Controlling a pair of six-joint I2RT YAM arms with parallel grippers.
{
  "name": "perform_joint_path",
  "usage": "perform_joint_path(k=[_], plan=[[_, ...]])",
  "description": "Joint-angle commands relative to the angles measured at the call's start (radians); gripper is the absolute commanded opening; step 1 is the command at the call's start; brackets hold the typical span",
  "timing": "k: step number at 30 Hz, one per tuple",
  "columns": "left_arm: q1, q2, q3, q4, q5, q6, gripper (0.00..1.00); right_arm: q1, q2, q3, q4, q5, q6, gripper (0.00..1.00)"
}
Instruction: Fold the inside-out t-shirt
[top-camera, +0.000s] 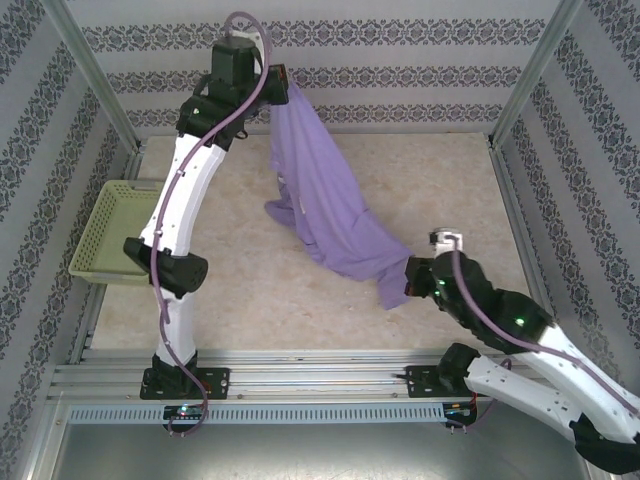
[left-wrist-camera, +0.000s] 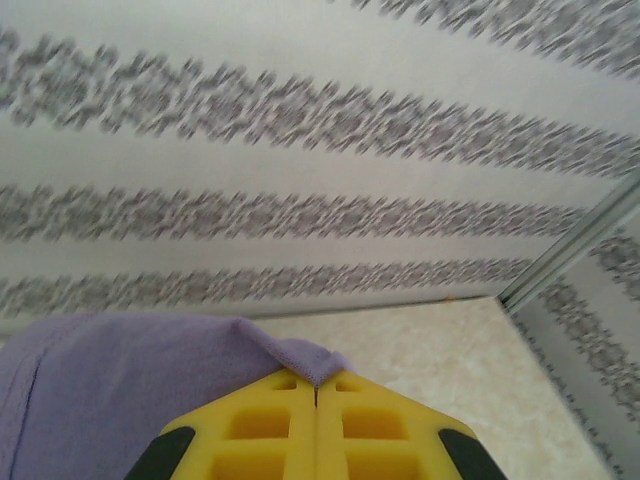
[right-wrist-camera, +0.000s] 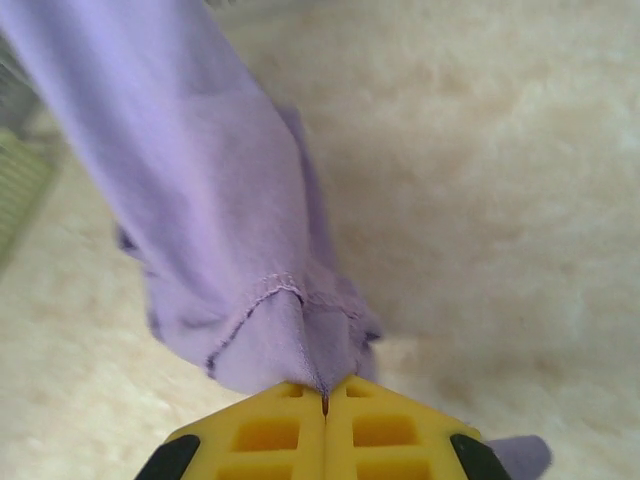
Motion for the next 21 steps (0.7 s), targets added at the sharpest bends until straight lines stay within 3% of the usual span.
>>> perform_joint_path(k=[1,4,7,11,15,18,19,21], plan=[[-0.018,0.022,0.109,-0.035,0.107,0.038,0.0,0.014,0.016,0.02,0.035,-0.025,-0.02,0.0],[-0.019,-0.01,0.046,-0.018,0.104,0.056,0.0,0.091,0.094,-0.057,0.156,-0.061,0.02,0.0],[-0.006,-0.034,-0.048,-0.033,0.048,0.113,0.0,0.266,0.225,-0.114,0.292,0.045,0.042,0.0],[0.075,-0.033,-0.156,-0.044,0.046,0.084,0.0,0.424,0.523,-0.017,0.414,0.089,0.028,0.0],[0.124,0.023,-0.146,-0.12,-0.012,0.125,0.0,0.461,0.762,0.113,0.477,0.038,-0.01,0.02],[0.147,0.076,-0.089,-0.286,-0.093,0.112,0.38,0.451,0.819,0.17,0.455,0.054,-0.045,0.5],[0.147,0.079,-0.087,-0.339,-0.128,0.096,0.47,0.441,0.809,0.173,0.444,0.068,-0.057,0.59],[0.146,0.037,-0.172,-0.419,-0.197,0.041,0.62,0.391,0.757,0.152,0.428,0.077,-0.082,0.68]])
